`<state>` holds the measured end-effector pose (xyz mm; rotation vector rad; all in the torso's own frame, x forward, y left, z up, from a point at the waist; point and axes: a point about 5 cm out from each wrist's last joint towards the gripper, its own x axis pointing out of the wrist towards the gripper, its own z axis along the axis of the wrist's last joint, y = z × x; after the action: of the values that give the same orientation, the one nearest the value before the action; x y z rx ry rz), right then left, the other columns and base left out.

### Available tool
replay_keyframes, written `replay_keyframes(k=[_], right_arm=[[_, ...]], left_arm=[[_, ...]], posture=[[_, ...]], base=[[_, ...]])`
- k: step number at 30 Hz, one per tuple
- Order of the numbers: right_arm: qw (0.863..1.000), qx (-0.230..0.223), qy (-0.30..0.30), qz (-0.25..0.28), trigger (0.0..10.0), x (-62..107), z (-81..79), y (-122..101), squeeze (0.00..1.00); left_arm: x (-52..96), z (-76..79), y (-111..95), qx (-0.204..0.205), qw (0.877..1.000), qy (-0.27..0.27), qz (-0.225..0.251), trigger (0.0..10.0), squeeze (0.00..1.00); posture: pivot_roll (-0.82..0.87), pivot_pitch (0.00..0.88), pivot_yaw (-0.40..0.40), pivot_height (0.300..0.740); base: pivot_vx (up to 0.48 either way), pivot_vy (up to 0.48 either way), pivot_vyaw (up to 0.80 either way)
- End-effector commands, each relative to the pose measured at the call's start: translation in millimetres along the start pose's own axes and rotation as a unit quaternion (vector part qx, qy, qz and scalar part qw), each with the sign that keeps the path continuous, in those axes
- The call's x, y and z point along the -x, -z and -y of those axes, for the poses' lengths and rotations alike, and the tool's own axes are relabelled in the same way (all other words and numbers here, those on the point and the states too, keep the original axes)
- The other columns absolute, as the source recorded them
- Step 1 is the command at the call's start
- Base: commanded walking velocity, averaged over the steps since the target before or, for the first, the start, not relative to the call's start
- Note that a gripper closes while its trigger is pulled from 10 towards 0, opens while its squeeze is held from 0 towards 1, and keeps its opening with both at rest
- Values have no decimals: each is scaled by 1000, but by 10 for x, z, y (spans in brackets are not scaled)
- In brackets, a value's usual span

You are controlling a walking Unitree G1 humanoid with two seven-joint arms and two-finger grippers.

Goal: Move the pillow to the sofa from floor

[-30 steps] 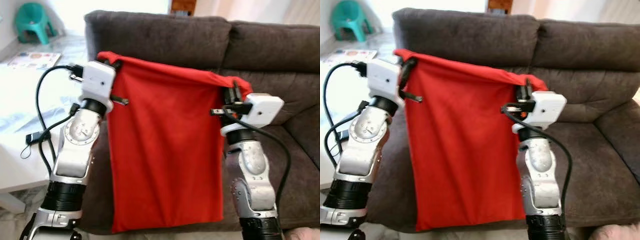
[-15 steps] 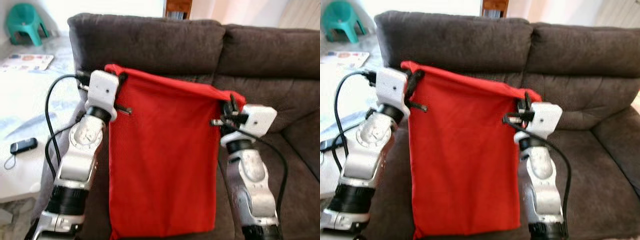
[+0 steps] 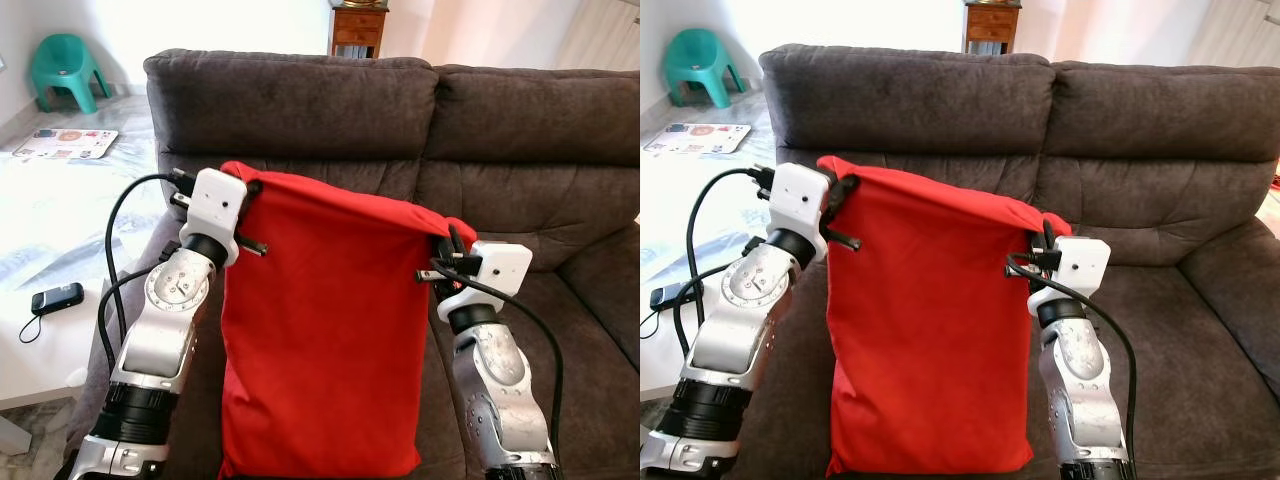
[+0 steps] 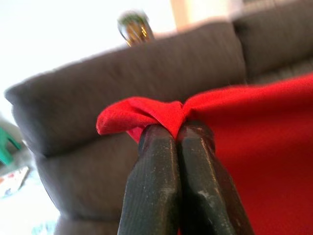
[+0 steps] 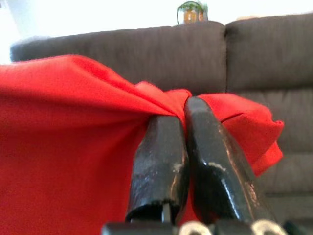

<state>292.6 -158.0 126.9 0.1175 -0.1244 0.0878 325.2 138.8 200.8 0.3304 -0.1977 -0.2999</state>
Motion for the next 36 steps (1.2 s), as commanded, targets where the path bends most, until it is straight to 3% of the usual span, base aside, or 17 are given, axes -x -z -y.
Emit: replay_keyframes(k=[1,7,17,22,25,31,36], right_arm=[[1000,2,8,-28,10000,42,84,113,0],[999,3,10,-45,10000,79,123,206,0],[996,3,-27,-84,10000,148,62,403,0],[992,28,-67,-102,10000,179,27,472,0],[992,29,-75,-98,10000,173,20,467,0],[992,33,-91,-82,10000,136,-16,412,0],[992,34,-92,-75,10000,94,-23,391,0]], left_arm=[[24,78,122,-5,999,26,-33,10000,0],[98,134,236,13,998,24,-56,10000,0],[128,189,345,-8,996,28,-89,10000,0],[174,130,565,-48,984,-2,-170,10000,0],[189,85,604,-65,981,-19,-183,10000,0],[210,-250,517,-65,974,-118,-182,10000,0],[258,-612,440,-99,957,-199,-186,10000,0]], posture=[[31,0,-74,740],[29,0,-74,740],[30,0,-75,740],[27,0,-76,740],[26,0,-78,740],[41,0,-80,740],[42,0,-72,740]], base=[[0,0,0],[0,0,0],[0,0,0],[0,0,0],[0,0,0],[0,0,0],[0,0,0]])
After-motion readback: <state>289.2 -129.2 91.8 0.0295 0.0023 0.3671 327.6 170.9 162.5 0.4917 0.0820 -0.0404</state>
